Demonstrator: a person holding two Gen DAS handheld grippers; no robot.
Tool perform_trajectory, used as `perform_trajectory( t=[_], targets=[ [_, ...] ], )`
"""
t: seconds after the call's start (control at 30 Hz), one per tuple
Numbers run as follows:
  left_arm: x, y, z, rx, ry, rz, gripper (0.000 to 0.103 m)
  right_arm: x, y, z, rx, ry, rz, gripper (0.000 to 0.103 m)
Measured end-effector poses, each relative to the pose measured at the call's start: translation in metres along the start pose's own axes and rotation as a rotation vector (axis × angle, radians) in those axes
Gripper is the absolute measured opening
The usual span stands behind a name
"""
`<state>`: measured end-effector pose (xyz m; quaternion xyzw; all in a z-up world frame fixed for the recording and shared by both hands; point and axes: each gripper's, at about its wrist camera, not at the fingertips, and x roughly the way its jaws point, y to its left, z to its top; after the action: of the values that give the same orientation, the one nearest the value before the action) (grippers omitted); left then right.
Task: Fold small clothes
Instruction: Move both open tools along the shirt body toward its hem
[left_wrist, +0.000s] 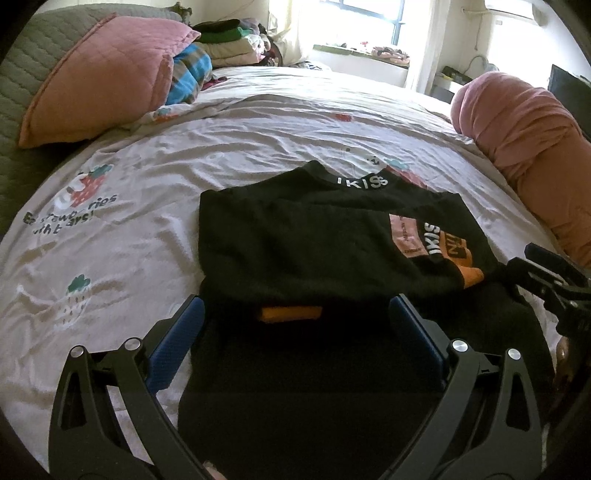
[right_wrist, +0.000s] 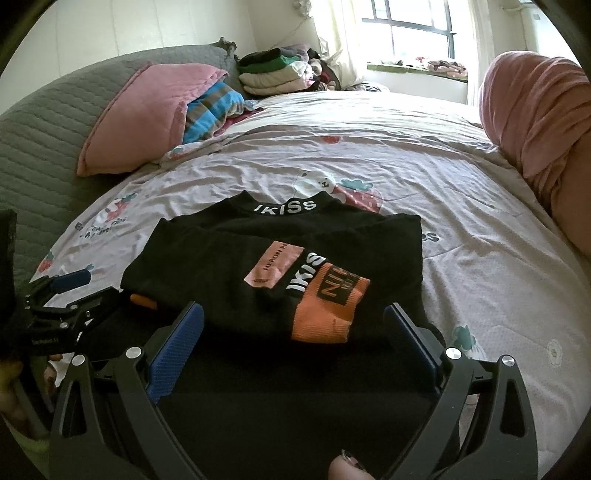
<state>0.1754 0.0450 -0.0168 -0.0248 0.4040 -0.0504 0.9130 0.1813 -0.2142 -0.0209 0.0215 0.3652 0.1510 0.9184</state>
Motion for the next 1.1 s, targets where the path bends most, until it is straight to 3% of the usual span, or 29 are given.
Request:
perform_trajectory(
  t=[1.1],
  targets=[
    [-0.033,0.007,-0.038,-0.011,0.032,0.047,0.094,-0.021,0.016,-0.031,-0.087,0.044,0.030,0.098]
  ],
)
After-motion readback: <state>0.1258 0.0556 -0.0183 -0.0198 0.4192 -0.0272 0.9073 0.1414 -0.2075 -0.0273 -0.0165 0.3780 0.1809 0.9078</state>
